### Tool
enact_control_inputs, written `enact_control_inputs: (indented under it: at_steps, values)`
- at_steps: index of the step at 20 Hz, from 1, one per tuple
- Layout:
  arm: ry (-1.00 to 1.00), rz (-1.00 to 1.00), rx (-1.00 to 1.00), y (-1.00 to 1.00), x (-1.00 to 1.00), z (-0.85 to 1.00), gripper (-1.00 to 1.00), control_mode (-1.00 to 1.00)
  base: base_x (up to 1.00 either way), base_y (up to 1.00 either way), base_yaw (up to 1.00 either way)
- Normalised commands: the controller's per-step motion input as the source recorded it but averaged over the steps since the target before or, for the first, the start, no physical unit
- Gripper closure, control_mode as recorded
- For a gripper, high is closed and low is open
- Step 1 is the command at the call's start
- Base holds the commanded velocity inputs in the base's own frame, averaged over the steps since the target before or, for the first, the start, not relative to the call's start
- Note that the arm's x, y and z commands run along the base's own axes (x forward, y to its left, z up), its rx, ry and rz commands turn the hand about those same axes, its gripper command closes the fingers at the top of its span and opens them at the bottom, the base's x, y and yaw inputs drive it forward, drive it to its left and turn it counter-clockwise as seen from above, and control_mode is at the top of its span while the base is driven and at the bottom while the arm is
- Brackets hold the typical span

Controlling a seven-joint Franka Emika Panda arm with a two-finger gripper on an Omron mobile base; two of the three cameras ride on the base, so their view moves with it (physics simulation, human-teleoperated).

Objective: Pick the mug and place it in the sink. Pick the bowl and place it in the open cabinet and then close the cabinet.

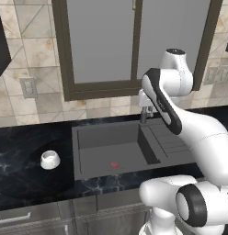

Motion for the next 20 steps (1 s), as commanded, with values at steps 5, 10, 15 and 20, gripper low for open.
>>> enact_control_inputs:
  at_steps: [5,10,15,20]
  values:
    - [-0.01,0.0,0.0,0.09,-0.14,0.0,-1.0,-1.0,0.0,0.0,0.0]
    - [0.0,0.0,0.0,0.16,-0.38,0.0,-1.0,-1.0,0.0,0.0,0.0]
    - [0.0,0.0,0.0,0.18,-0.3,0.0,-1.0,-1.0,0.0,0.0,0.0]
    - [-0.03,0.0,0.0,0.19,-0.27,0.0,-1.0,-1.0,0.0,0.0,0.0]
